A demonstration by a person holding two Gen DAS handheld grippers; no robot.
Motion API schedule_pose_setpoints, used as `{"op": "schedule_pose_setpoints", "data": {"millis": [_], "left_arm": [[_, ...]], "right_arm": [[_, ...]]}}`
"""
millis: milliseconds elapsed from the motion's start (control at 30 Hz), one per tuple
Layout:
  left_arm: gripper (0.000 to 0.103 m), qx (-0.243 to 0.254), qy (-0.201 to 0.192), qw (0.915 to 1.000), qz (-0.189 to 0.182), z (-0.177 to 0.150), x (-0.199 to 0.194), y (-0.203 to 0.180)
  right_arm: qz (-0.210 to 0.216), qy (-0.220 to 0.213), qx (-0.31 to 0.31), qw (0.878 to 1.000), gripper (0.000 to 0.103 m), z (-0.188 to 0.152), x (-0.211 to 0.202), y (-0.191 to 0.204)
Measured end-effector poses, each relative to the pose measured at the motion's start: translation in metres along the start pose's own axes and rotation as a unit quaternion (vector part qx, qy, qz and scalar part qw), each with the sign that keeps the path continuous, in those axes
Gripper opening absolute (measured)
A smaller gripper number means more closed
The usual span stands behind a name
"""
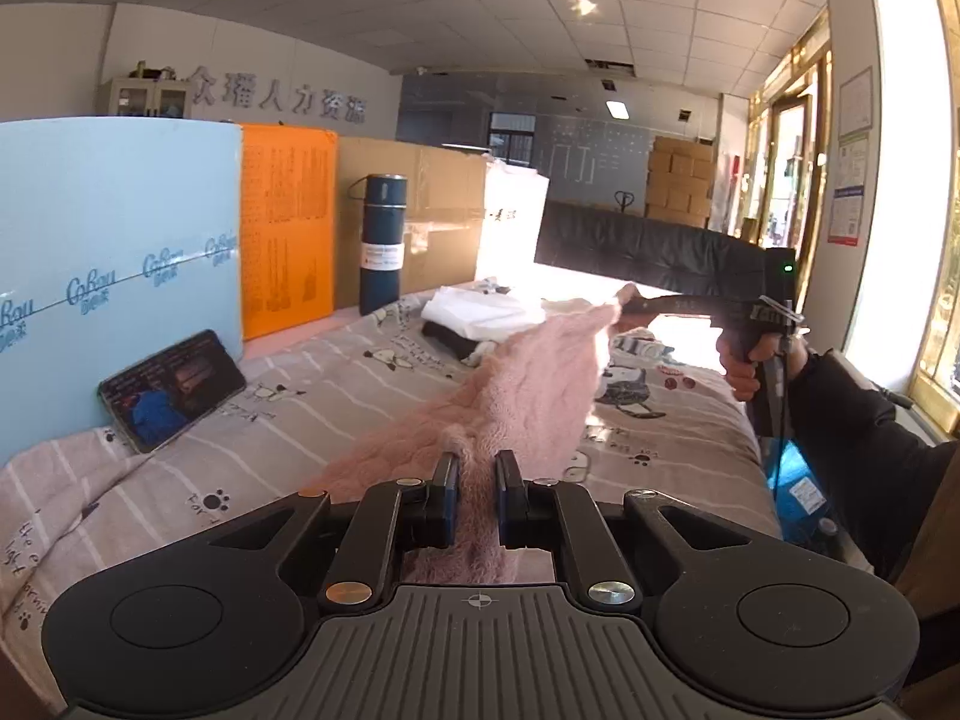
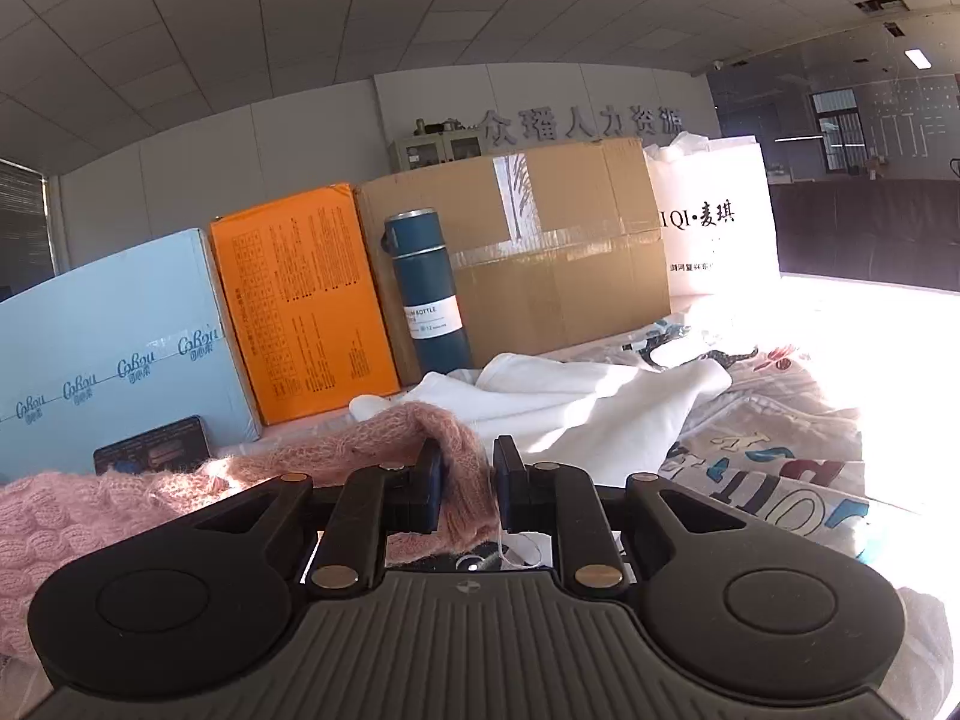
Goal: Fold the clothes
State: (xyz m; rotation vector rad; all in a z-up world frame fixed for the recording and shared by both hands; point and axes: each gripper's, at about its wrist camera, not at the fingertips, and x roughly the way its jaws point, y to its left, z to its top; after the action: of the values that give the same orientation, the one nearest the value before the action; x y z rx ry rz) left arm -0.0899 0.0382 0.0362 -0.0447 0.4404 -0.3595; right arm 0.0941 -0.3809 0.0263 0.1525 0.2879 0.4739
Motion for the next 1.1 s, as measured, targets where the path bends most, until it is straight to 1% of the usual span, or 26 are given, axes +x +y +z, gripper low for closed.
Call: {"op": "schedule_pose_setpoints", "data": {"millis": [33,100,167,200,267,333,367,400,467,500,533,600,667,733,767,800,867,933,1000,1067,1100], "left_arm": [[0.011,-0.011,0.008,0.9999,0.008,0.000,0.005,0.009],[0.011,-0.030,0.028,0.9985,0.037,0.000,0.022,0.029],[0.011,-0.042,0.044,0.9963,0.061,0.000,0.037,0.046],[0.012,-0.045,0.050,0.9949,0.074,-0.002,0.043,0.052],[0.012,-0.049,0.060,0.9931,0.088,-0.004,0.052,0.061],[0.017,-0.059,0.066,0.9913,0.098,-0.008,0.057,0.067],[0.018,-0.060,0.070,0.9906,0.101,-0.010,0.059,0.069],[0.020,-0.059,0.068,0.9904,0.104,-0.010,0.056,0.068],[0.027,-0.057,0.065,0.9902,0.110,-0.012,0.051,0.068],[0.040,-0.055,0.058,0.9895,0.120,-0.011,0.046,0.067],[0.052,-0.057,0.044,0.9887,0.131,-0.009,0.040,0.066],[0.062,-0.063,0.014,0.9870,0.147,-0.005,0.024,0.063],[0.066,-0.073,-0.012,0.9847,0.158,-0.002,0.005,0.061],[0.076,-0.087,-0.032,0.9801,0.175,-0.004,-0.016,0.056],[0.077,-0.095,-0.040,0.9780,0.181,-0.007,-0.026,0.054],[0.078,-0.104,-0.047,0.9758,0.187,-0.010,-0.035,0.051],[0.080,-0.118,-0.048,0.9750,0.182,-0.021,-0.049,0.046],[0.081,-0.127,-0.042,0.9757,0.173,-0.034,-0.058,0.039],[0.081,-0.134,-0.024,0.9753,0.175,-0.047,-0.058,0.036],[0.081,-0.137,-0.006,0.9742,0.179,-0.060,-0.058,0.033],[0.081,-0.137,-0.002,0.9726,0.188,-0.063,-0.057,0.033]], "right_arm": [[-0.001,0.004,-0.013,1.000,0.016,0.004,0.002,0.003],[-0.005,0.023,-0.044,0.999,0.016,0.012,0.012,0.010],[-0.005,0.056,-0.074,0.996,0.016,0.019,0.030,0.017],[-0.006,0.076,-0.092,0.993,0.016,0.022,0.041,0.021],[-0.010,0.117,-0.133,0.984,0.016,0.025,0.067,0.031],[-0.011,0.148,-0.150,0.978,0.016,0.026,0.092,0.035],[-0.011,0.163,-0.153,0.975,0.018,0.027,0.104,0.036],[-0.012,0.177,-0.151,0.972,0.022,0.027,0.115,0.036],[-0.026,0.194,-0.152,0.969,0.043,0.024,0.133,0.035],[-0.033,0.196,-0.150,0.969,0.046,0.022,0.138,0.035],[-0.035,0.190,-0.137,0.972,0.047,0.021,0.139,0.032],[-0.034,0.165,-0.092,0.981,0.054,0.023,0.134,0.025],[-0.041,0.126,-0.021,0.991,0.071,0.027,0.118,0.016],[-0.047,0.102,0.041,0.993,0.072,0.029,0.096,0.012],[-0.048,0.097,0.066,0.992,0.075,0.028,0.086,0.010],[-0.047,0.098,0.093,0.990,0.076,0.027,0.076,0.009],[-0.027,0.128,0.151,0.980,0.079,0.022,0.066,0.004],[-0.007,0.159,0.210,0.965,0.079,0.014,0.066,-0.003],[0.000,0.185,0.259,0.948,0.079,0.005,0.074,-0.009],[-0.008,0.191,0.295,0.936,0.079,-0.004,0.084,-0.012],[-0.006,0.188,0.307,0.933,0.079,-0.008,0.088,-0.012]]}}
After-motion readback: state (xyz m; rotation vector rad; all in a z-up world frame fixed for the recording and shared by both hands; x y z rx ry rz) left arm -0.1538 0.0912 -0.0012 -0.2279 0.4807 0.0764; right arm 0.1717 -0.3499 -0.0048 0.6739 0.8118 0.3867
